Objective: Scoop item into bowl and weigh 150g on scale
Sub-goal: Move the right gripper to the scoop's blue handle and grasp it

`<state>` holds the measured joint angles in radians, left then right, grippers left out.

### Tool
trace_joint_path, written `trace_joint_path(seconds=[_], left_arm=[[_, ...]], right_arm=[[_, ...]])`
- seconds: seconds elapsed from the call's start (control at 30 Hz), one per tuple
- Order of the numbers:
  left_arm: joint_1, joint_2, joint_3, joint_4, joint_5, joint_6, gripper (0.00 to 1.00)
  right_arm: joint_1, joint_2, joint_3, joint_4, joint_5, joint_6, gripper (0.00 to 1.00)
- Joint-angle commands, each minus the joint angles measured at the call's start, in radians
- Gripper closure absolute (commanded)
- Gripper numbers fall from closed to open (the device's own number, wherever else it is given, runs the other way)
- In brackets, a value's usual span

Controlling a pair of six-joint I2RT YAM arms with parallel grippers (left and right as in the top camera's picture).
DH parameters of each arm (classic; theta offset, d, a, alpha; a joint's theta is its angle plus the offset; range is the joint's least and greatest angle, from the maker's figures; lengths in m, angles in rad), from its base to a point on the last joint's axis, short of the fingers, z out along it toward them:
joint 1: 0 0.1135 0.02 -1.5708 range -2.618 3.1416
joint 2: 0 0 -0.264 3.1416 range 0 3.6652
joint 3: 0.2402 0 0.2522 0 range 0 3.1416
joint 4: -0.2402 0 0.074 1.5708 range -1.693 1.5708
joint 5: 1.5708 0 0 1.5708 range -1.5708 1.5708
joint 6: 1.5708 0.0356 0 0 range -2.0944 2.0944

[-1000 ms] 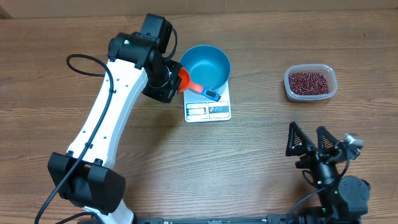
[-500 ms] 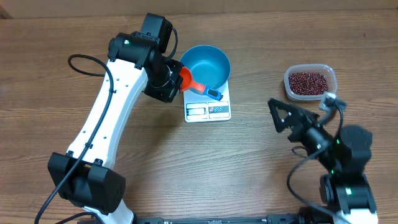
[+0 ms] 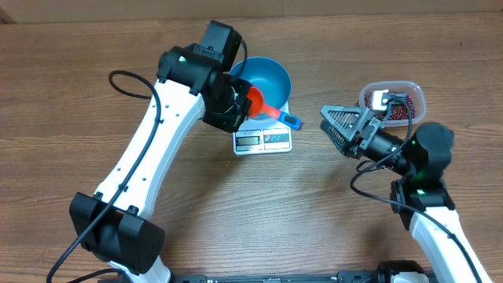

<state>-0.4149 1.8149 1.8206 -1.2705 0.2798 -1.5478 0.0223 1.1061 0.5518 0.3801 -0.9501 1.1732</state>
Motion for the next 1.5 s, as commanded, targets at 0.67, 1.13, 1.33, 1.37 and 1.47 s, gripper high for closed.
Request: trace_joint_path(seconds=[0.67,1.13,1.33,1.37,1.47], left_arm=[[-0.134,-0.022,0.021,0.056,0.006,-0.183,0.96],[-0.150,-0.022,0.021,0.057,0.001,-0.274,0.96],[-0.161,-0.022,0.021,0.064,0.000,-0.301,0.96],[-0.163,-0.022,0.021,0.069,0.001,-0.301,0.96],[-0.171,-0.022,0.021,0.074,0.001,-0.309,0.96]], right_arm=[[0.064,0.047,0.012,0.021,-0.019,-0.060,0.07],[0.064,0.047,0.012,0.079,0.016,-0.060,0.24],[0.064,0.047,0.012,0.079,0.022,-0.060,0.39],[0.064,0.047,0.012,0.079,0.022,-0.060,0.41],[0.064,0.047,0.012,0.079,0.023,-0.060,0.47]])
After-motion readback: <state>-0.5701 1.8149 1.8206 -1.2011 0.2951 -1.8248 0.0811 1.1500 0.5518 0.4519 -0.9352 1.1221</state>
